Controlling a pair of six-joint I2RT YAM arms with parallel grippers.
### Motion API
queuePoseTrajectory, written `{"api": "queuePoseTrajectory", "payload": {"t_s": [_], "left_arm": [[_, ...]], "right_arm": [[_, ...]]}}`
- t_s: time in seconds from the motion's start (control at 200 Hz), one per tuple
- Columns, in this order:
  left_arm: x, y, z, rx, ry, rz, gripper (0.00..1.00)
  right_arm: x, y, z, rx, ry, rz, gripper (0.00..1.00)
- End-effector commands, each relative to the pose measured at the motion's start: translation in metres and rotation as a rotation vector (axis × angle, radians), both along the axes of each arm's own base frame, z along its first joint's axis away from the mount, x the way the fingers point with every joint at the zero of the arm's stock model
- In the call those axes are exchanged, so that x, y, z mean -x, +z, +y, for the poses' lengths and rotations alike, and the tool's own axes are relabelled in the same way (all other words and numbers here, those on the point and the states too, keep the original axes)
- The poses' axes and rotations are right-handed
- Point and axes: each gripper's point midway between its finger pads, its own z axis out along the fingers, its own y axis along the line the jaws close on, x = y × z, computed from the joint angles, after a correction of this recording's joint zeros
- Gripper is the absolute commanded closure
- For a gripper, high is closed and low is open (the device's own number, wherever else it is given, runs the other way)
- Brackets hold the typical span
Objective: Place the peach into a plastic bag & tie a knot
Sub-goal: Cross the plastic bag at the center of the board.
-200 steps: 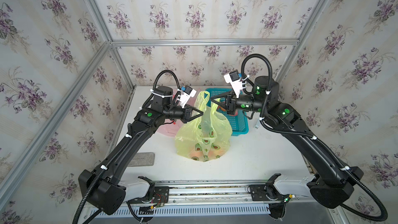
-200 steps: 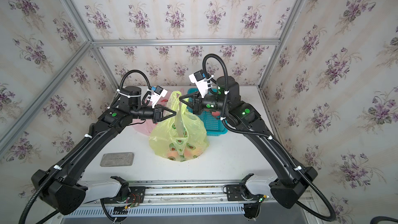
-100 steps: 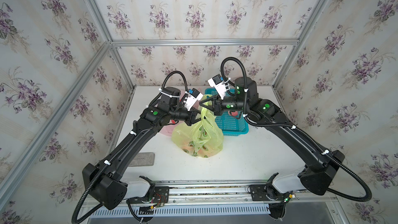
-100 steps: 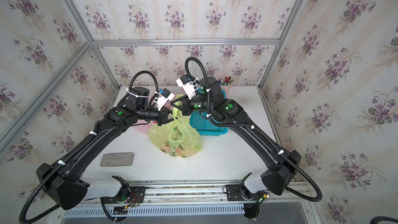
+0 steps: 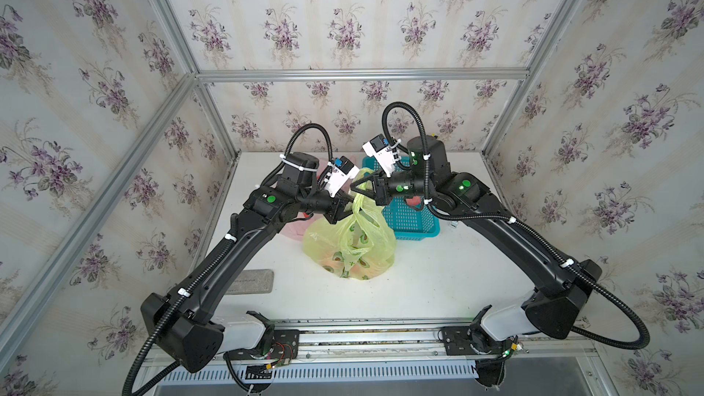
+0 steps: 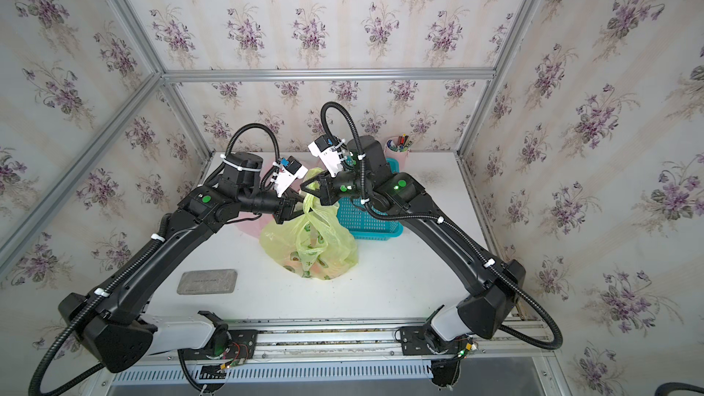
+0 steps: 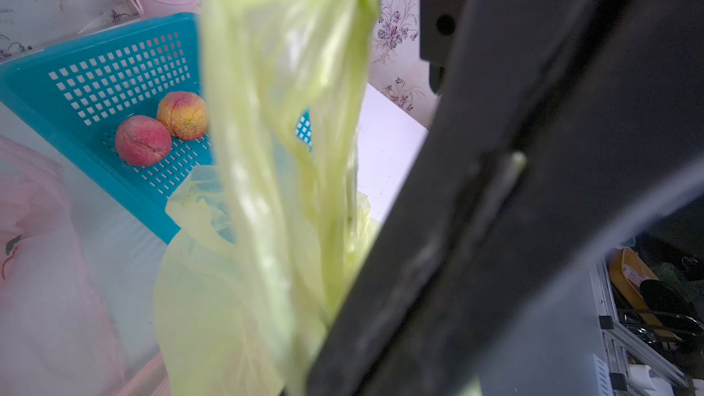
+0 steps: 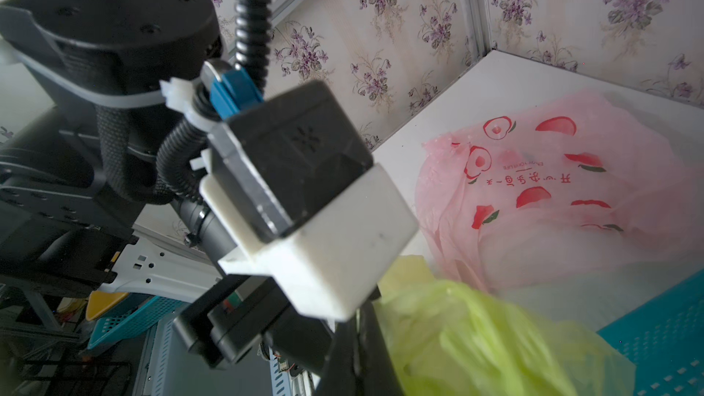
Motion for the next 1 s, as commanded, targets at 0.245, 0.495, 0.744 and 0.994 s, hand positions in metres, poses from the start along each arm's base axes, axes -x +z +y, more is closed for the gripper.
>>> {"api": "queuePoseTrajectory", "payload": {"t_s": [0.245,0.495,0.744,0.994], "left_arm": [[0.013,0.01,0.002,-0.024,-0.07,-0.032,0.61],[0.02,0.013,-0.001,-0.031,-0.132,-0.007,0.42],[0.025,0.016,-0.008,-0.002,-0.186,0.016,0.38],[0.024,0.013,-0.005,-0.008,-0.194,0.031,0.38]], "right_arm": [[0.003,0.01,-0.004,-0.064,0.089,0.006,1.0],[0.005,0.009,-0.003,-0.055,0.128,-0.006,1.0],[0.005,0.007,-0.004,-0.04,0.137,-0.038,1.0],[0.004,0.002,-0.008,-0.014,0.139,-0.069,1.0]]}}
